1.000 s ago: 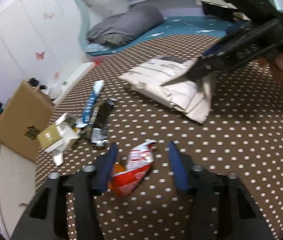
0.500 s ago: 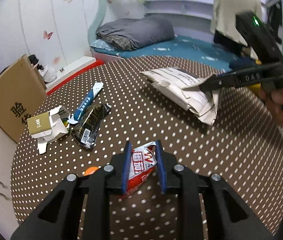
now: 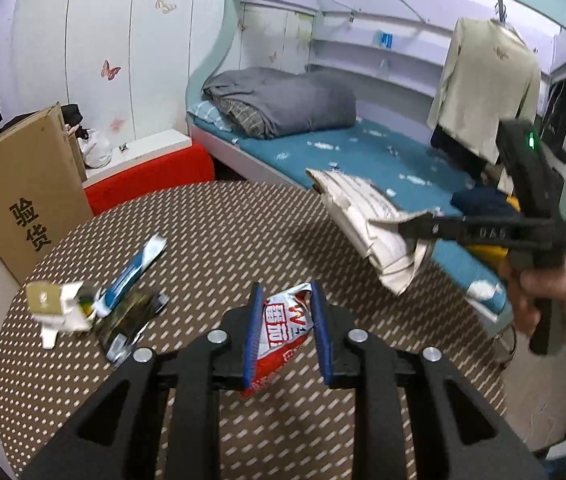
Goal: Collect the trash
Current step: 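Carry both items to the blue bin and open both tools over it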
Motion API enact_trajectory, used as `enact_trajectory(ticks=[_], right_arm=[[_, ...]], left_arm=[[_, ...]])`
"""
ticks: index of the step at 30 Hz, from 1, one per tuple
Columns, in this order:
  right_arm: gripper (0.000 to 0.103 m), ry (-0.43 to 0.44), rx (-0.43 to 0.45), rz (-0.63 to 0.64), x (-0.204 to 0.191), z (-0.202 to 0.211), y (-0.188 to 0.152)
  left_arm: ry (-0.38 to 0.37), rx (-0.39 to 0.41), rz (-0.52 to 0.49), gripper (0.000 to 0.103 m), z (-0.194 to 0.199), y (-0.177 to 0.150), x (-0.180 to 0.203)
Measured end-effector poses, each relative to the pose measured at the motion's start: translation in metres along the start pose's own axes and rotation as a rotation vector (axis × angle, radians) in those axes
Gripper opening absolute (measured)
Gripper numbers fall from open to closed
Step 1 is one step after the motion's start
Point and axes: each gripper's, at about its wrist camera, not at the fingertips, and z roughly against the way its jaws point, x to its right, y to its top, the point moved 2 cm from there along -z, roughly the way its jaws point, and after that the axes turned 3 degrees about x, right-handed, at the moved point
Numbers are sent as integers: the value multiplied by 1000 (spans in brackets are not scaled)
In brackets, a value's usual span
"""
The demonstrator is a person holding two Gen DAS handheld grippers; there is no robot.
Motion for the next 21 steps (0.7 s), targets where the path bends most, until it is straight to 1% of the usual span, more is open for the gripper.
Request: enact_trajectory(ticks=[5,8,12,15,19,21], right_arm=[[46,-11,42,-29,31,17,13],[46,-26,64,-53,53,29,19],[46,-63,84,-96,91,43,21],[46,-94,81,-137,121,47,18],[46,-151,44,-221,172,42,5],[46,-165,30,-261,191,38,-2]], left_arm=[[-44,23,34,23,-15,25,29],[-57,29,47,23,-26,36,43],[-72,31,76,23,-42,50,64],[-88,25,86,23,-55,58,82],[-107,7,70,23,-73,66,106],[-118,-7,62,23,-84,70,118]])
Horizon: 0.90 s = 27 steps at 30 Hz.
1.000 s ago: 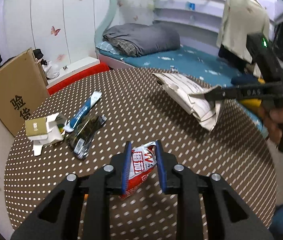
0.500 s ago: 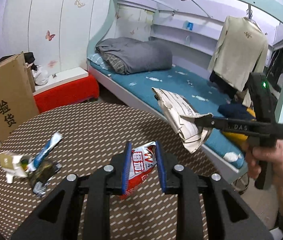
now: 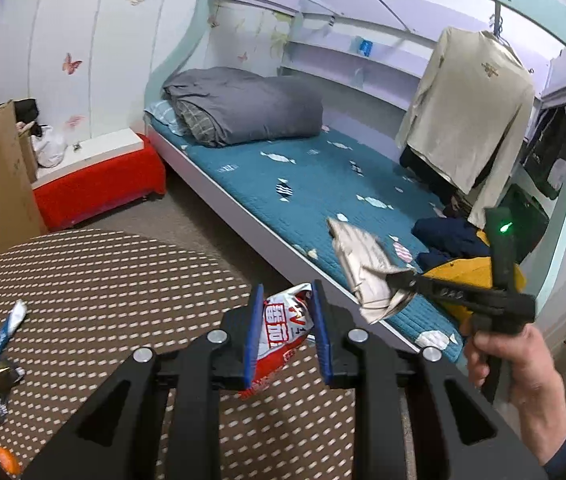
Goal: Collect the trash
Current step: 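Carry both items to the blue bin and open both tools over it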
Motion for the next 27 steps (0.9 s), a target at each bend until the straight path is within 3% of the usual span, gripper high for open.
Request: enact_trajectory(ticks=[7,16,20,27], right_arm=[[50,-43,-92,-118,59,-46,-15],[70,-51,-207,-235,111,-117,-38],[77,-53,-178,-311,130,-109,-42],[82,-62,-73,-337,145,-61,-34]], left_arm=[[-40,-55,-36,23,-42,4,34],[-76,-140,-76,23,-100,4,72],[-86,-188,-80,23,-128,3,83],[-89,-316,-79,23,-182,-7,97]])
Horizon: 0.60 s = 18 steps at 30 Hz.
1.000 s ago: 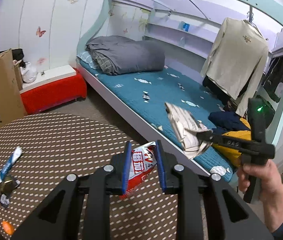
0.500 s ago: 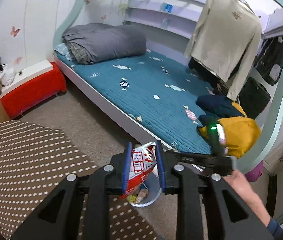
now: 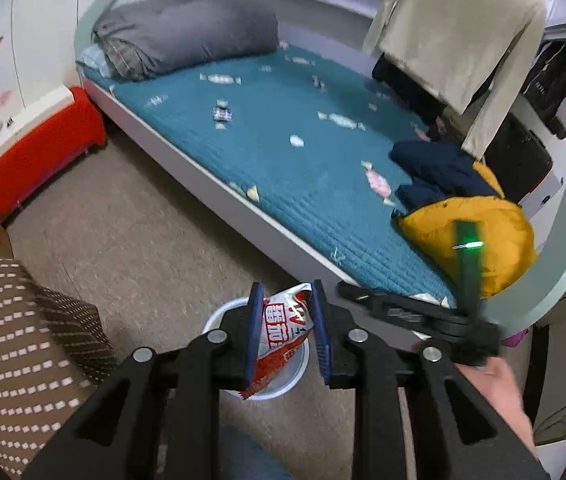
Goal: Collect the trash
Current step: 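Carry both items to the blue bin and open both tools over it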
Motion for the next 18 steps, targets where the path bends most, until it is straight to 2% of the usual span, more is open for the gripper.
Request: enact_trajectory(ticks=[4,7,8,10,11,18], right_arm=[[86,15,59,-12,6,29,7],[91,22,82,-23,6,39,8],[94,24,88,-27,5,41,9],[96,24,99,-29,4,45,10],[97,24,104,-29,3,48,9],[97,3,143,-6,-10,65,0]], left_arm=[[-16,-62,3,23,-27,3,4],[-18,-104,-8,32,-43,2,8],[-10,-117,-7,54,-47,2,8],[34,-94,10,88,-43,3,4],[39,-67,15,89,-38,3,3],[79,-2,6,89,-1,4,2]])
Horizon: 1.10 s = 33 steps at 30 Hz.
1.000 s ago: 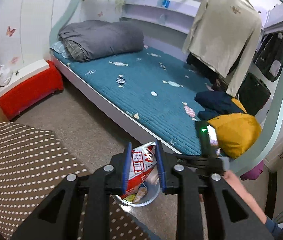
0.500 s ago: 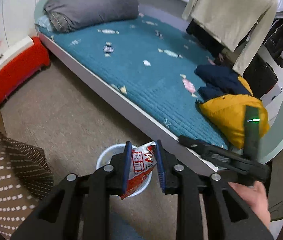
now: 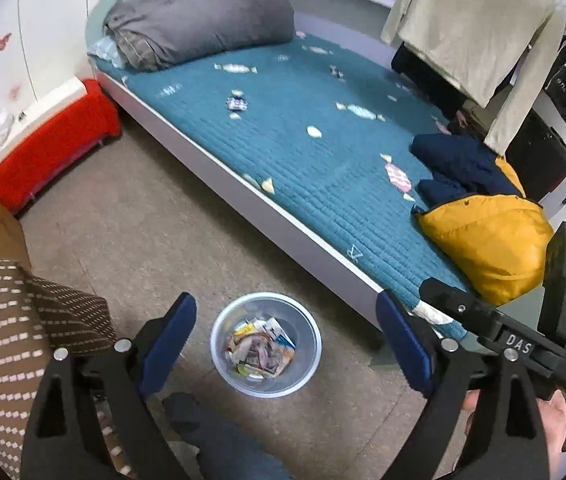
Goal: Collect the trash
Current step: 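Carry both items to the blue bin and open both tools over it, then move both tools back over the table toward the remaining trash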
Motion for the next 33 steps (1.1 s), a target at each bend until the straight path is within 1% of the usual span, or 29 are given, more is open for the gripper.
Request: enact_trajectory(ticks=[3,5,11,17,19,23,27,29,33], right_arm=[[97,-5,24,29,-13,11,-2],[97,-6,57,69,-26,24,-4],[97,32,112,157,-63,56,-7],[97,86,98,243,-103,75,-16],[97,131,89,262,-117,81,-20],[97,165,76,322,-142,88,-30],[97,227,61,373,-167,92,-41],[97,261,51,406,-182,93,-47],[97,301,23,473,-213,91,-62]], left_arm=[[7,51,-5,90,25,0,0],[11,92,-5,91,46,-2,1],[34,192,-11,92,98,-11,2],[48,262,12,92,139,-21,-3],[53,285,15,92,153,-26,-6],[71,316,27,92,177,-36,-17],[104,356,44,92,203,-52,-34],[130,370,54,92,213,-60,-42],[184,403,87,93,234,-77,-64]])
